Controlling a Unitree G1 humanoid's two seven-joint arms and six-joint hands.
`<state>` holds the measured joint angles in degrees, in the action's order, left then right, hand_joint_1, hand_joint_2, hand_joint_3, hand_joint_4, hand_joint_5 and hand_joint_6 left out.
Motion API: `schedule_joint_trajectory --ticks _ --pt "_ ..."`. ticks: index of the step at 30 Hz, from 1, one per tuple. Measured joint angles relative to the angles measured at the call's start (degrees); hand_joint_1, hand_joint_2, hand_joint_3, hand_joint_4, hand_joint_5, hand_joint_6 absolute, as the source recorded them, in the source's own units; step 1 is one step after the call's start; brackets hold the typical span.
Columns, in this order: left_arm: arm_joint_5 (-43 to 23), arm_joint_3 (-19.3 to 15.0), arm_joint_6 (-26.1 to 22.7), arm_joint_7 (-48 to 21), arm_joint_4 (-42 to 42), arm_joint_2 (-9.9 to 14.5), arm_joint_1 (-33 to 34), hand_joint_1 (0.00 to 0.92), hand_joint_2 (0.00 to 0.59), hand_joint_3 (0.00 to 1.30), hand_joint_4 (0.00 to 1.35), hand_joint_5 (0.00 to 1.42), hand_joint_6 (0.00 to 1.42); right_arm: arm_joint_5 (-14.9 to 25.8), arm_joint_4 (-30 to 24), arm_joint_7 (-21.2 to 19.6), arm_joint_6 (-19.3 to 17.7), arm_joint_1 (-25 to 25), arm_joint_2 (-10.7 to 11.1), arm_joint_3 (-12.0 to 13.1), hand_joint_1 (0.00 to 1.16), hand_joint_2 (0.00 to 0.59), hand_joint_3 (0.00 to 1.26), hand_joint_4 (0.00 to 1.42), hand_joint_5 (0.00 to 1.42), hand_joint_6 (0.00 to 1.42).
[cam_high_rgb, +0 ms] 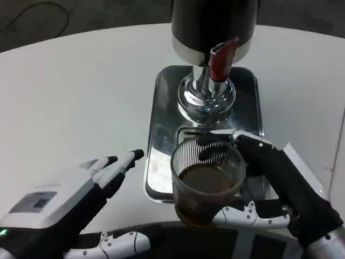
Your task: Grasp the cup under the faucet to collect the drink, then remove the cup.
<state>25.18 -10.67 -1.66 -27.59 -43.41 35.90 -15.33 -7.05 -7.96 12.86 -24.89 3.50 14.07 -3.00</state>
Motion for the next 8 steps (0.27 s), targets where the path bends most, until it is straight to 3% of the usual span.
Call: schedule_joint_trajectory --ticks 8 --pt "-0.06 -0.27 0.00 -0.02 -0.67 0.00 -0.64 0.000 0.129 0.00 0.00 0.00 0.00 0.00 -1.16 0.00 -0.03 -0.50 0.02 0.00 0.85 0.178 0.93 1.08 1.30 1.33"
